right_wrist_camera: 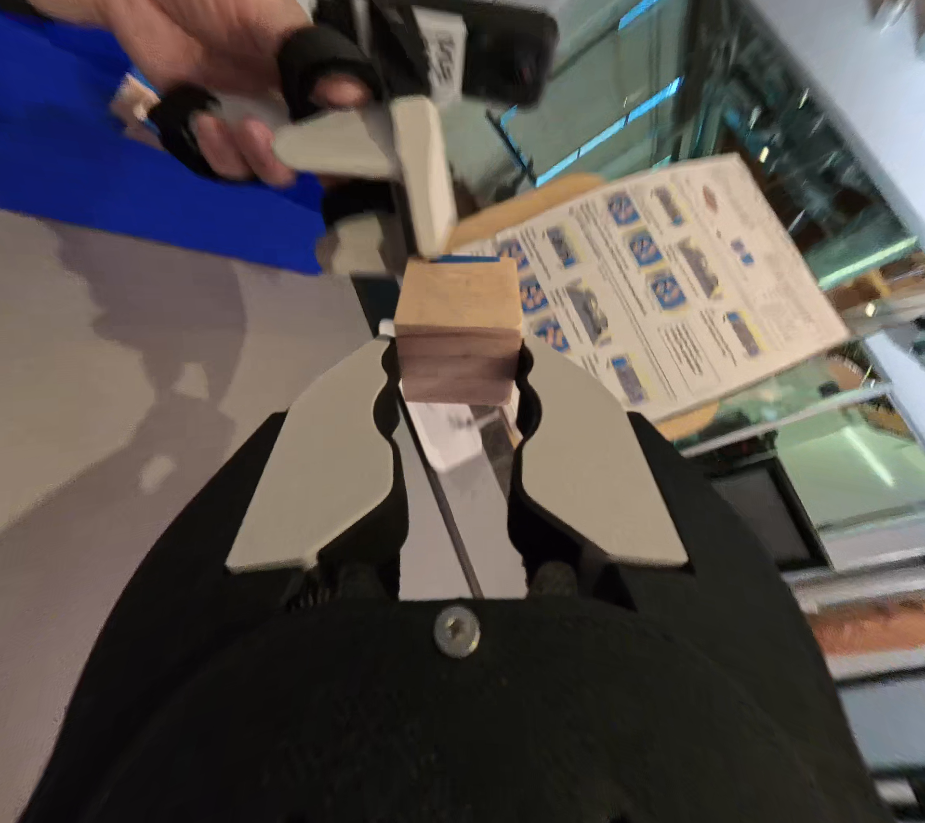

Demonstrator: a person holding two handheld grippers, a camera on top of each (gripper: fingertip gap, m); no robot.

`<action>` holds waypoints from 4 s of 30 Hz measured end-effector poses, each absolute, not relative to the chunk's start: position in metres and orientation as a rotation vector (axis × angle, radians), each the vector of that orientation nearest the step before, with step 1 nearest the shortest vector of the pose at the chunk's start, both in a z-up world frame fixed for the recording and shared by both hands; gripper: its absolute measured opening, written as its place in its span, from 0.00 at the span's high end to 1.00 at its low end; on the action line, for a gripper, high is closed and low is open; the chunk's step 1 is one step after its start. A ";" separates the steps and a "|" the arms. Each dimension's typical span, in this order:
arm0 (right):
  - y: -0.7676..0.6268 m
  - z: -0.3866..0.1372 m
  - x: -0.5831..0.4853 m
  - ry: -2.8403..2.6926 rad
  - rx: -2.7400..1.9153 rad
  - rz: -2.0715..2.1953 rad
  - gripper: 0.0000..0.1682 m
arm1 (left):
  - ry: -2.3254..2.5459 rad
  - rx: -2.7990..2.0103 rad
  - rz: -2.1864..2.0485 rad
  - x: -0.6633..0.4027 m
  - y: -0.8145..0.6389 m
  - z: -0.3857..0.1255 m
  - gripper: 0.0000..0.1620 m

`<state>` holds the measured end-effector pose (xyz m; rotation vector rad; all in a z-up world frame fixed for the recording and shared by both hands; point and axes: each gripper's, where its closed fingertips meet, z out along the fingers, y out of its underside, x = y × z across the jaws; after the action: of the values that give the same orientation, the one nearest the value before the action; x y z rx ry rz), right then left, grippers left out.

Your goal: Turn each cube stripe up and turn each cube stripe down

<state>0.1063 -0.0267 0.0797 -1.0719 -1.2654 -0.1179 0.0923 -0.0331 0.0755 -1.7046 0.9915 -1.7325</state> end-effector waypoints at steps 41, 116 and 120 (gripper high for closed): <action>0.043 -0.106 0.420 -0.774 -2.898 -0.228 0.65 | 0.816 -2.448 0.072 -0.195 0.045 -0.014 0.79; 0.012 -0.031 0.347 -1.343 -2.297 -0.154 0.73 | 1.195 -1.769 -1.414 0.068 -0.051 0.081 0.75; 0.004 -0.095 0.377 -1.362 -2.651 -0.020 0.72 | 1.183 -1.846 -1.187 0.050 -0.041 0.075 0.76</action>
<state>0.3771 0.0041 -0.0948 -2.6512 -1.3623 -0.0201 0.0504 -0.0407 0.0748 -1.8458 1.1825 -1.1867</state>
